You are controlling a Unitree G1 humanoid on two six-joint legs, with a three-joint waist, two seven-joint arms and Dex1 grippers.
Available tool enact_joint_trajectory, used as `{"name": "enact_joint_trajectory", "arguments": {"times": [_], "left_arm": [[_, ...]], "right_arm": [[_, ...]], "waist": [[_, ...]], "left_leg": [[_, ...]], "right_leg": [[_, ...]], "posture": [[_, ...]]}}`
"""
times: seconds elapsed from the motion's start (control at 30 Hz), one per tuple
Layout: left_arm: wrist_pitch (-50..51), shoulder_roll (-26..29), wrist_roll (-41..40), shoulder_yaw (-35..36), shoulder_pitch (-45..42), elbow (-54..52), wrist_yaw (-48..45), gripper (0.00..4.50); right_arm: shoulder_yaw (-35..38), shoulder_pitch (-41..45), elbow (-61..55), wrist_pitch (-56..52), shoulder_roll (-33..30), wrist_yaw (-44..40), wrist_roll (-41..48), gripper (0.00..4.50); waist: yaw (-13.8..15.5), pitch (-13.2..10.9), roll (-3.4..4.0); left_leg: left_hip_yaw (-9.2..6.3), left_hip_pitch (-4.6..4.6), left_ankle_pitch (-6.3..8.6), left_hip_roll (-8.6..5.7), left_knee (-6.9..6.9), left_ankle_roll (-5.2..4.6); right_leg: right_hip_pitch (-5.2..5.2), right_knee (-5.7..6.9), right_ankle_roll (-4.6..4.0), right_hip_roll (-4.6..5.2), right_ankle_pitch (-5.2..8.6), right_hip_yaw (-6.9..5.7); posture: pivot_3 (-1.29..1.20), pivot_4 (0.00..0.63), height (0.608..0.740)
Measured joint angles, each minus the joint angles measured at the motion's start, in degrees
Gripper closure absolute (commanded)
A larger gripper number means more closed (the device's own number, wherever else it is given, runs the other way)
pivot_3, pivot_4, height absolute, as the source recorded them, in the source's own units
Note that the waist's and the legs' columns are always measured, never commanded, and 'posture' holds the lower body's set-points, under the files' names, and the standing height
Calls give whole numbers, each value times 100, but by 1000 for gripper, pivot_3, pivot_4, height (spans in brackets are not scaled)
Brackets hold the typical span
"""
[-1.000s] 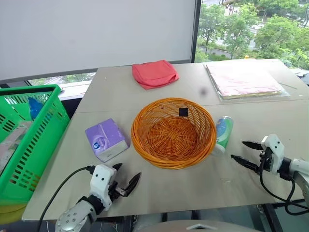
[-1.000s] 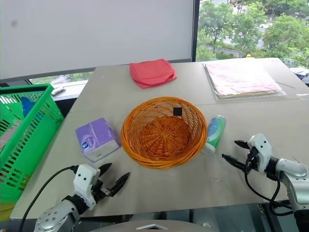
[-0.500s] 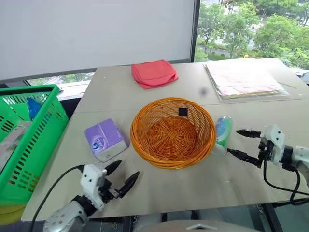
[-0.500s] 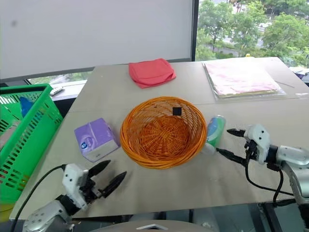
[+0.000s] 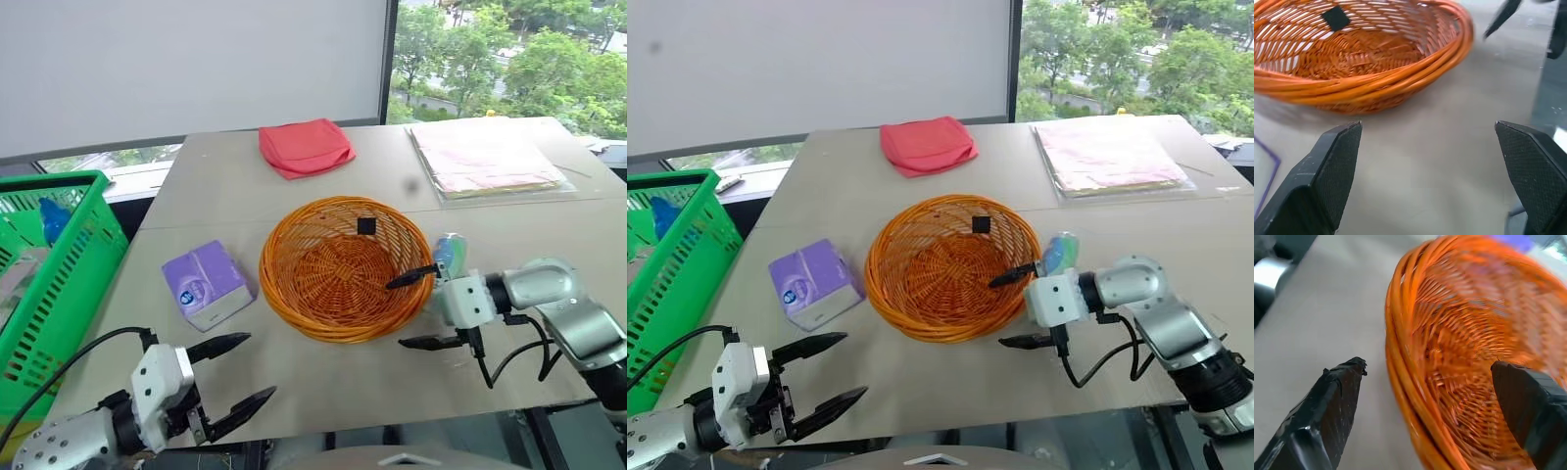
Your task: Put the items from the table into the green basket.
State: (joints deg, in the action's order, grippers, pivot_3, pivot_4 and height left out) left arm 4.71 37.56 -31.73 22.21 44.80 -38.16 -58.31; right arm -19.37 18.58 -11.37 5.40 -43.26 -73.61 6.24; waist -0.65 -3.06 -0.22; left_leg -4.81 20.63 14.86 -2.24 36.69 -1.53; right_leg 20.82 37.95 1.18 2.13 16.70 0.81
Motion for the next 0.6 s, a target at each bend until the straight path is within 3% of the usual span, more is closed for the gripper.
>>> {"name": "enact_joint_trajectory", "arguments": {"times": [0.07, 0.23, 0.3, 0.6], "left_arm": [[5, -128, -19, 32, 113, -178, 87, 0], [5, -468, -163, 208, 426, -390, 312, 0], [5, -548, -213, 216, 442, -398, 375, 0], [192, -539, -468, 231, -173, -410, 686, 0]], "right_arm": [[-113, 127, 326, 261, 2, -32, -222, 879], [-237, 352, 838, 799, 16, -110, -482, 3414], [-265, 402, 878, 857, 95, -112, -494, 3883], [-42, 1125, 1050, 673, 455, 69, -98, 3955]], "waist": [[54, -1, 0], [200, -2, -1], [273, -3, 0], [314, -7, 2]], "left_leg": [[0, 2, 1, 0, -1, 0], [-3, 1, 2, 4, -3, 0], [-3, 1, 2, 4, -1, 0], [-1, 3, 2, 6, 8, 0]], "right_leg": [[4, 0, 3, 0, -2, 0], [5, 2, -13, -6, 7, -3], [5, 3, -15, -8, 9, -3], [5, 7, -15, -12, 4, -2]], "posture": [[65, 10, 740], [84, 12, 740], [84, 12, 740], [53, 7, 740]]}}
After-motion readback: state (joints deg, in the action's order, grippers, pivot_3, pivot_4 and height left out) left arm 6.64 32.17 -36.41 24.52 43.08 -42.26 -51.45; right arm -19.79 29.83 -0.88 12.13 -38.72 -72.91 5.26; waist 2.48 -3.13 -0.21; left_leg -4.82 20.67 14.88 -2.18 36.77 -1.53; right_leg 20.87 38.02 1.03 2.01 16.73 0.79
